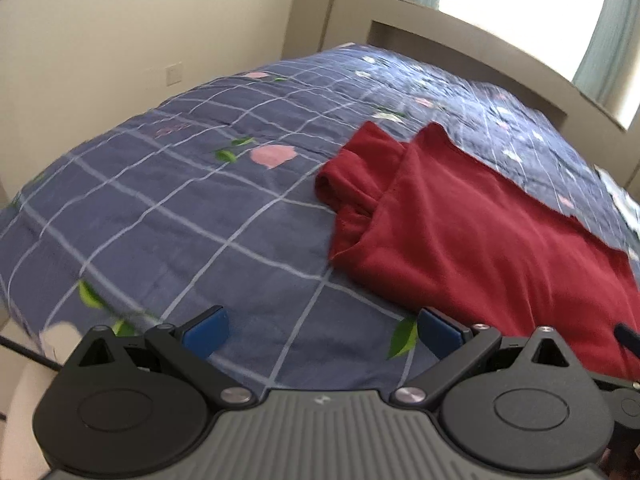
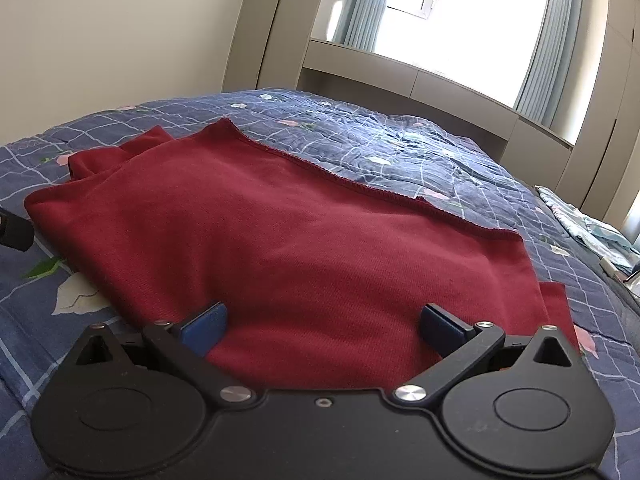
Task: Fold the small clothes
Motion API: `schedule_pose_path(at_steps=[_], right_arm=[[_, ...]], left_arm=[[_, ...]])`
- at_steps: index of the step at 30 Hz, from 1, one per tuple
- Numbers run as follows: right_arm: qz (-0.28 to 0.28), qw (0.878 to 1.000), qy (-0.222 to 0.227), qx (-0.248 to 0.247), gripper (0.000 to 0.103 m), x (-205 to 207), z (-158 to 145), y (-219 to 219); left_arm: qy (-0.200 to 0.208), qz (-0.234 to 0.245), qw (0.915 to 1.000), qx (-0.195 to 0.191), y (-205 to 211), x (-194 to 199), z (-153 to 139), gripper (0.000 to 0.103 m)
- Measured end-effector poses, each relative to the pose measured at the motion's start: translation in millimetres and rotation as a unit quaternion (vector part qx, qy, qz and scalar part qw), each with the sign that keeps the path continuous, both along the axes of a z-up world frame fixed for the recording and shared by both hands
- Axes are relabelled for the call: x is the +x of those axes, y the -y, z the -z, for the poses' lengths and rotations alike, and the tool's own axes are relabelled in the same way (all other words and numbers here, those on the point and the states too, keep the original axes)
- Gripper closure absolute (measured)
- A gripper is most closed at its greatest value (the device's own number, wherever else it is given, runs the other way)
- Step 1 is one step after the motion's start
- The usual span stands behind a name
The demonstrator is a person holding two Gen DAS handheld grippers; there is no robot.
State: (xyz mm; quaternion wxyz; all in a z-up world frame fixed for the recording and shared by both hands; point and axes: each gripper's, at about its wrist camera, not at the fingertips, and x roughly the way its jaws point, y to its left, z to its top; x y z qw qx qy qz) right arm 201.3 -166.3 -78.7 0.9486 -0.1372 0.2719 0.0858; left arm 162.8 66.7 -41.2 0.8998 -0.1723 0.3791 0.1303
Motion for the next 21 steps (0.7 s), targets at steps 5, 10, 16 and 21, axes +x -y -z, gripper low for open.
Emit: schedule_pose_path(at_steps=[5, 10, 16, 21], right_arm=[[0.000, 1.000, 0.000, 0.009, 0.001, -1, 0, 3], [0.000, 1.000, -0.002, 0.014, 0.001, 0, 0, 4], [0.000, 1.000, -0.003, 0.016, 0.000, 0, 0, 4], [-0.001, 1.000, -0.006, 0.023, 0.000, 1, 0, 7]], left_arm=[[0.009, -0.002, 0.9999, 0.009, 2, -6, 1, 0.000], [0.008, -0.007, 0.9999, 0.010, 4, -6, 0, 0.000], [0.014, -0.002, 0.9999, 0.007, 7, 0, -3, 0.000], [0.027, 0.011, 0.9994, -0.017, 6, 20, 2, 0.000]])
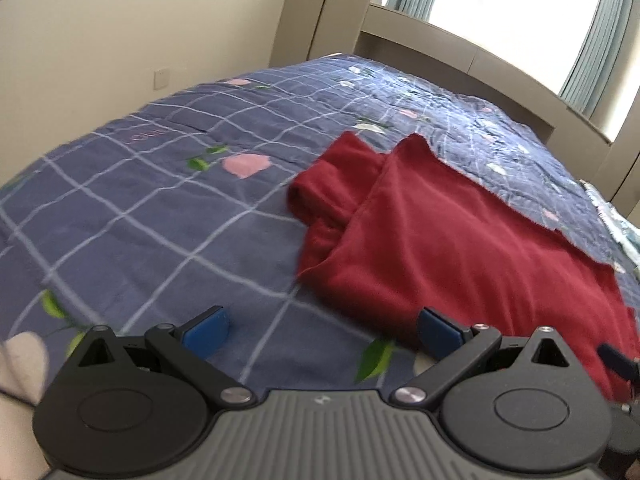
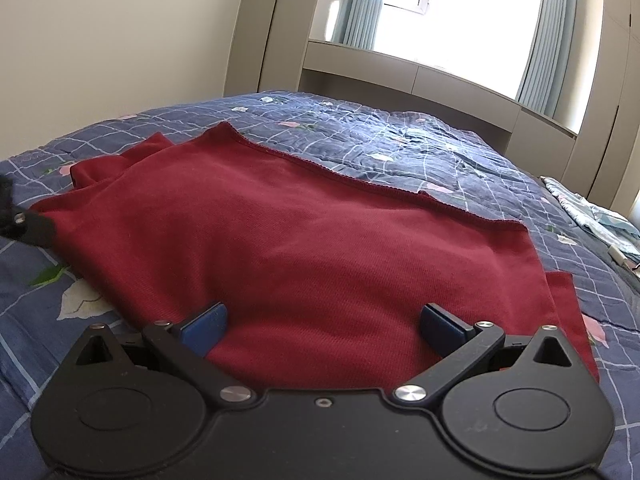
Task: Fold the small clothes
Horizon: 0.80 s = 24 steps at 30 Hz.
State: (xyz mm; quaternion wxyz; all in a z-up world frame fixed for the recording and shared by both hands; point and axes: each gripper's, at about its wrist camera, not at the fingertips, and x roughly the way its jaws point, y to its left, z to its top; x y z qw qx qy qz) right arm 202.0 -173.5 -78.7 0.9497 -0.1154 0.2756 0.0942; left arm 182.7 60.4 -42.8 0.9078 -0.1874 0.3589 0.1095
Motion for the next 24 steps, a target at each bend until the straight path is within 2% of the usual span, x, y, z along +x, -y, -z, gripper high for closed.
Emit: schedule_pose_path(at_steps=[5, 10, 11, 12, 18, 22, 24], right_arm=[[-0.001, 1.000, -0.002, 0.004, 0.000, 0, 0, 1], [-0.002, 1.000, -0.005, 0.011, 0.000, 1, 0, 2], [-0.002, 1.000, -0.005, 0.013, 0.000, 1, 0, 2], [-0.002, 1.000, -0.005, 0.014, 0.000, 1, 0, 2], [-0.002, 1.000, -0.005, 0.014, 0.000, 1, 0, 3], [-0.002, 1.000, -0.005, 0.013, 0.000, 0, 0, 3], [-0.002, 1.000, -0.005, 0.013, 0.000, 1, 0, 3]], left_arm=[[0.021, -0.010, 0.9997, -0.011, 1, 15, 4, 0.000], [0.051, 0.001, 0.9971, -0.056, 1, 20, 4, 0.001], [0.059, 0.002, 0.9965, -0.060, 1, 19, 5, 0.003], [0.064, 0.001, 0.9961, -0.062, 3, 18, 6, 0.011], [0.068, -0.022, 0.9964, -0.045, 7, 12, 6, 0.030], [0.054, -0.022, 0.9978, -0.032, 10, 12, 3, 0.035], [0.057, -0.020, 0.9972, -0.044, 9, 10, 2, 0.035]])
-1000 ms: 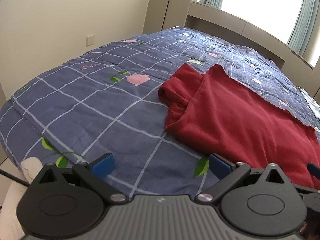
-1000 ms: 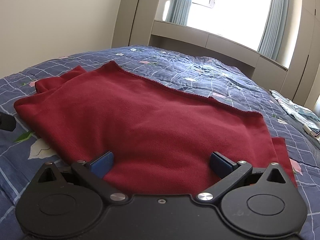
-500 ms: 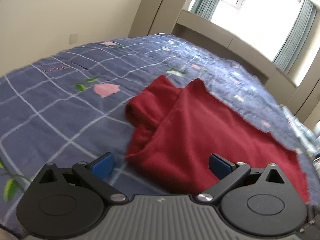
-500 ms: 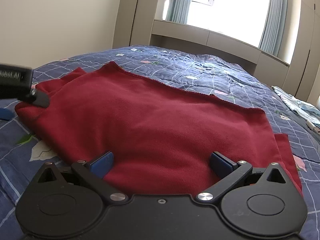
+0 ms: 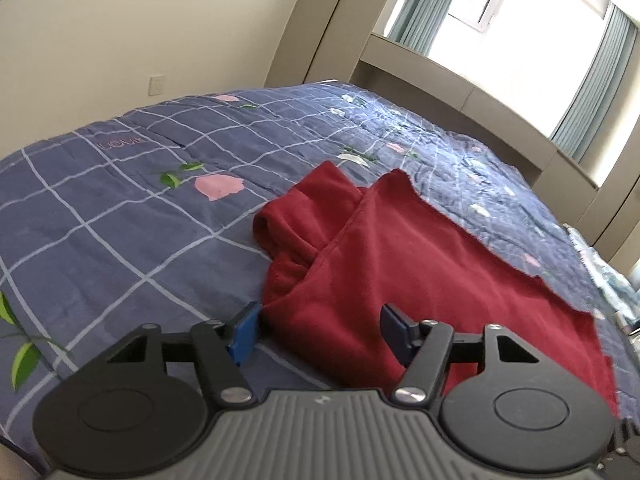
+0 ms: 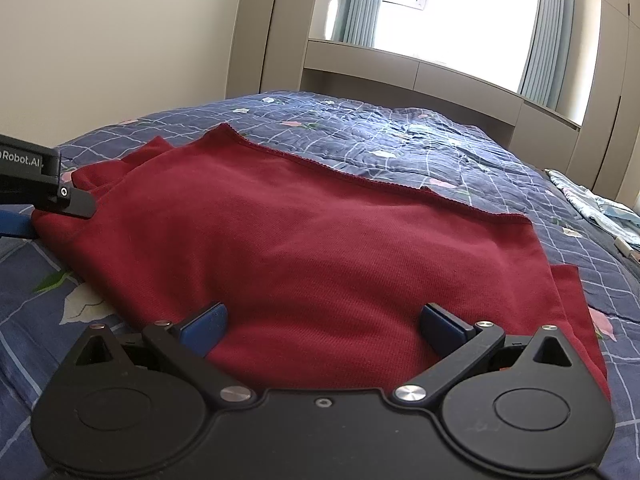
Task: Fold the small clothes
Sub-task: 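Close the left gripper on a corner of the folded shirt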
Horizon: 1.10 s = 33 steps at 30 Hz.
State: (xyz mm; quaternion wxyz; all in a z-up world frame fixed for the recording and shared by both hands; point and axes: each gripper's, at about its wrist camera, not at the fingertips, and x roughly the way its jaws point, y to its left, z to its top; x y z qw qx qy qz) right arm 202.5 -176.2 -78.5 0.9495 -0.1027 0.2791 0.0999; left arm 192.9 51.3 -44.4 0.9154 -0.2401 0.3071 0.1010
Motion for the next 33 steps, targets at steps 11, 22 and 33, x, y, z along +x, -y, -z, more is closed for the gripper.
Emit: schedule_pose_path(at_steps=[11, 22, 33], right_arm=[[0.000, 1.000, 0.001, -0.002, 0.000, 0, 0, 0], [0.000, 1.000, 0.001, -0.002, 0.000, 0, 0, 0], [0.001, 1.000, 0.001, -0.002, 0.000, 0, 0, 0]], left_arm=[[-0.001, -0.020, 0.9979, -0.061, -13, 1, 9, 0.035], [-0.011, -0.023, 0.9984, -0.051, -11, 6, 9, 0.044], [-0.018, -0.037, 0.9980, -0.047, -12, 16, 10, 0.058]])
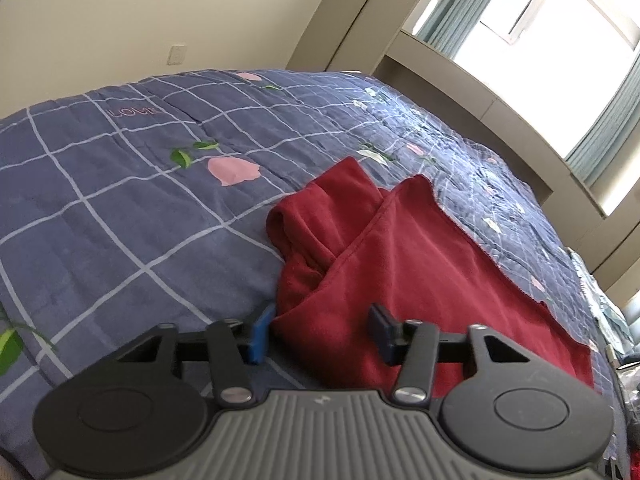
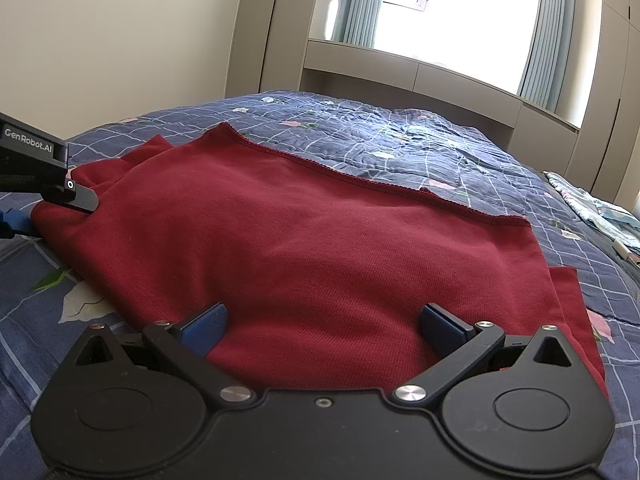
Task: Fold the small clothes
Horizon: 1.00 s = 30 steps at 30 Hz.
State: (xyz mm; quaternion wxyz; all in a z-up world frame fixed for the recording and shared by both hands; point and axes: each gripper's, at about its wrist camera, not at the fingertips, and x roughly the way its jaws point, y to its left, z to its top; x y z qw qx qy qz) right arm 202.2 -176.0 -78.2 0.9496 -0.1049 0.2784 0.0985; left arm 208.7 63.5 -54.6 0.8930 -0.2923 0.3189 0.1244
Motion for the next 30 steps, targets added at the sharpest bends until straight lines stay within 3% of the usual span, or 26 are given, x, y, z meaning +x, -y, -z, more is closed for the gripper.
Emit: schedule_pose_path(at_steps=[3, 6, 14, 20, 25, 27, 30], right_arm=[[0.000, 1.000, 0.000, 0.000, 0.000, 0, 0, 0], [0.000, 1.000, 0.000, 0.000, 0.000, 0, 0, 0], [-0.001, 1.000, -0.002, 0.019, 0.000, 1, -3, 5], [0.008, 0.994, -0.016, 0.112, 0.000, 3, -20, 43], [0.047, 0.991, -0.018, 0.120, 0.000, -2, -34, 87], [0.072, 0.990, -0.015, 0.118, 0.000, -8, -38, 108], [0.115, 0.986, -0.008, 0.122, 0.000, -23, -44, 151]], left_arm=[[-0.005, -0.007, 1.0000, 0.001, -3, 2, 0, 0.077], [0.007, -0.007, 0.9997, -0.024, -9, 0, 2, 0.086], [0.040, 0.016, 0.9990, -0.009, -2, -1, -10, 0.091], [0.085, 0.080, 0.9927, 0.029, 18, 15, -54, 0.092], [0.134, 0.173, 0.9736, 0.066, 77, 36, -101, 0.093], [0.149, 0.224, 0.9593, 0.086, 113, 39, -116, 0.093], [0.171, 0.316, 0.9267, 0.111, 170, 37, -130, 0.093]])
